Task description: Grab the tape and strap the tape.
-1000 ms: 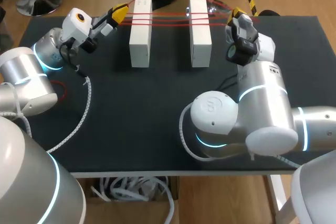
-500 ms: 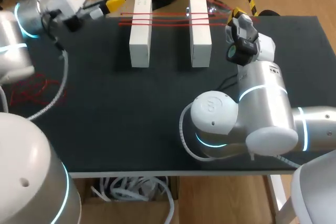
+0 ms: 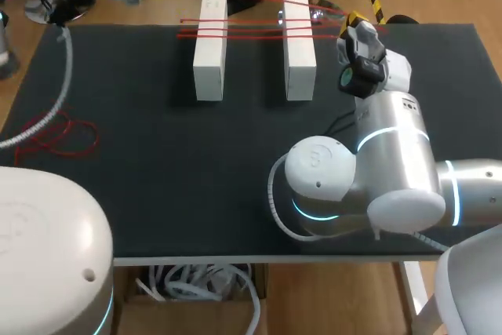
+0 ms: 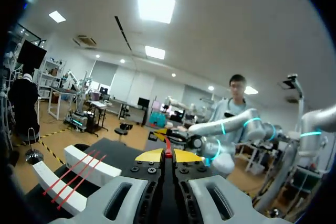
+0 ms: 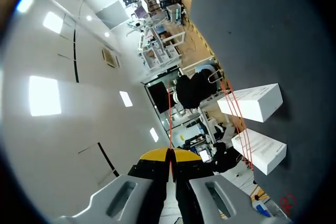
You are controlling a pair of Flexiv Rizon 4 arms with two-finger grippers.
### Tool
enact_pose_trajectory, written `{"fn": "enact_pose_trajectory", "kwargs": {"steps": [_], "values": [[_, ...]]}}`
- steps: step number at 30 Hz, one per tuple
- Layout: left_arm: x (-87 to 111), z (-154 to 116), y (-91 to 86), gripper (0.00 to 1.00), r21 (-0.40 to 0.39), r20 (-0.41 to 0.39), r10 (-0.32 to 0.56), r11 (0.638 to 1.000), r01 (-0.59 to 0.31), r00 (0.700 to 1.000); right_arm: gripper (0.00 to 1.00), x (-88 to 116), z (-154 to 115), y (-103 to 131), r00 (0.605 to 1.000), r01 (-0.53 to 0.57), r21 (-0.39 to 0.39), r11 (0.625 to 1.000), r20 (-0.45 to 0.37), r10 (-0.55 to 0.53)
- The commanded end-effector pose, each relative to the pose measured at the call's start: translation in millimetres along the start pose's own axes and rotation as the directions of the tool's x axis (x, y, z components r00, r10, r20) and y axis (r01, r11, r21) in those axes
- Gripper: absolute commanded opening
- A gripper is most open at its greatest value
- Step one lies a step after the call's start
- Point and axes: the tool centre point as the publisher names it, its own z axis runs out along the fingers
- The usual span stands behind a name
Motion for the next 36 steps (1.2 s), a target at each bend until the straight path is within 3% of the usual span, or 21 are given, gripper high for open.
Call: {"fn": "enact_pose_trajectory", "kwargs": {"steps": [1,3,4,5,8,9,13,14,18,19,21,22,23,25,26,36], "values": [[9.0,4.8,-7.0,0.00,-0.536,0.263,0.012,0.833,0.136,0.965,0.00,3.3,0.4,2.0,1.000,0.002,0.003,1.000,0.007,-0.003],[7.7,9.1,-5.5,0.00,-0.595,0.295,0.008,0.784,0.177,0.956,0.00,3.3,0.4,2.0,1.000,0.002,0.003,1.000,0.007,-0.003],[7.1,10.6,-5.2,0.00,-0.583,0.302,0.026,0.796,0.163,0.953,0.00,3.3,0.4,2.0,1.000,0.002,0.003,1.000,0.007,-0.003],[5.9,13.2,-4.8,0.00,-0.622,0.323,0.024,0.759,0.193,0.946,0.00,3.3,0.4,2.0,1.000,0.002,0.003,1.000,0.007,-0.003],[2.5,16.8,-1.2,0.00,-0.660,0.358,0.050,0.719,0.215,0.932,0.00,3.3,0.4,2.0,1.000,0.002,0.003,1.000,0.007,-0.003],[1.9,17.1,-0.4,0.00,-0.651,0.357,0.064,0.733,0.199,0.932,0.00,3.3,0.4,2.0,1.000,0.002,0.003,1.000,0.007,-0.003],[1.1,17.4,0.5,0.00,-0.706,0.396,0.102,0.670,0.232,0.912,0.00,3.3,0.4,2.0,1.000,0.002,0.003,1.000,0.007,-0.003],[1.0,17.3,0.7,0.00,-0.703,0.401,0.109,0.673,0.229,0.910,0.00,3.3,0.4,2.0,1.000,0.002,0.003,1.000,0.007,-0.003],[1.4,20.0,1.2,0.00,-0.763,0.422,0.154,0.592,0.259,0.893,0.00,3.3,0.4,2.0,1.000,0.002,0.003,1.000,0.007,-0.003],[1.6,20.8,1.4,0.00,-0.764,0.421,0.163,0.594,0.252,0.892,0.00,3.3,0.4,2.0,1.000,0.002,0.003,1.000,0.007,-0.003],[2.7,24.0,2.1,0.00,-0.795,0.426,0.187,0.544,0.268,0.885,0.00,3.3,0.4,2.0,1.000,0.002,0.003,1.000,0.007,-0.003],[3.1,25.8,2.4,0.00,-0.796,0.428,0.199,0.545,0.263,0.882,0.00,3.3,0.4,2.0,1.000,0.002,0.003,1.000,0.007,-0.003],[3.7,27.9,2.6,0.00,-0.813,0.431,0.216,0.515,0.273,0.876,0.00,3.3,0.4,2.0,1.000,0.002,0.003,1.000,0.007,-0.003],[5.0,32.8,2.9,0.00,-0.815,0.426,0.226,0.516,0.263,0.876,0.00,3.3,0.4,2.0,1.000,0.002,0.003,1.000,0.007,-0.003],[5.7,35.9,2.7,0.00,-0.826,0.426,0.244,0.498,0.265,0.871,0.00,3.3,0.4,2.0,1.000,0.002,0.003,1.000,0.007,-0.003],[11.7,57.4,4.5,0.00,-0.827,0.383,0.267,0.525,0.200,0.884,0.00,3.3,0.4,2.0,1.000,0.002,0.003,1.000,0.007,-0.003]]}}
